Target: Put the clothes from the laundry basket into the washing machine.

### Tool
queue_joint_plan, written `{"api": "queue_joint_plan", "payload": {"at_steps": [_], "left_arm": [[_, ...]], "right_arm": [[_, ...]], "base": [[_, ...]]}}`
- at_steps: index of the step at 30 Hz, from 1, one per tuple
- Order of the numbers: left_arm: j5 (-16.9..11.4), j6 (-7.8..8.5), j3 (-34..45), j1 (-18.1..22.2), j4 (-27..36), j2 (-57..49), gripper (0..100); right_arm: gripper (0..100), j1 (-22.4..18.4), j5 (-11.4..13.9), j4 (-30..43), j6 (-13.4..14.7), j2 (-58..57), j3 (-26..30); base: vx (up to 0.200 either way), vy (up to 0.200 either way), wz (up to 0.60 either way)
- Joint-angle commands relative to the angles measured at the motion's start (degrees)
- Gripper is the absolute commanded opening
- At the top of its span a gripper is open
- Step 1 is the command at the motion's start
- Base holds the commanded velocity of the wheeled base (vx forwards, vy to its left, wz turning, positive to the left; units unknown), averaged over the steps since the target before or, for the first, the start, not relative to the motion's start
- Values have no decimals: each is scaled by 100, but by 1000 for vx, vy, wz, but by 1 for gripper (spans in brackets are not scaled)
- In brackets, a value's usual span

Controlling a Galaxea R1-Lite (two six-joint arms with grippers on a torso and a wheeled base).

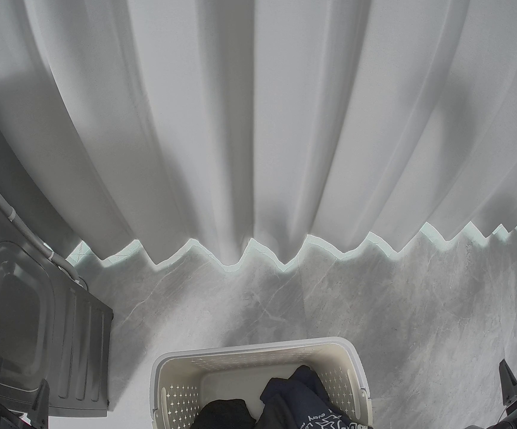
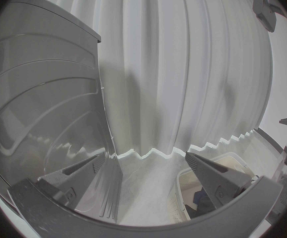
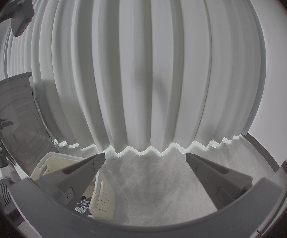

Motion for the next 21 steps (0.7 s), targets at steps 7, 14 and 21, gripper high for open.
{"api": "queue_joint_plan", "payload": {"at_steps": [7, 14, 21], "left_arm": [[-9, 0, 92, 1, 7, -104, 100], [-9, 0, 92, 1, 7, -104, 100], [-9, 0, 92, 1, 7, -104, 100]], "right_arm": [[100, 5, 1, 6, -1, -94, 92], [100, 5, 1, -2, -1, -94, 92], [100, 5, 1, -2, -1, -94, 92]], "base": [[-200, 0, 0], [-200, 0, 0], [-200, 0, 0]]}}
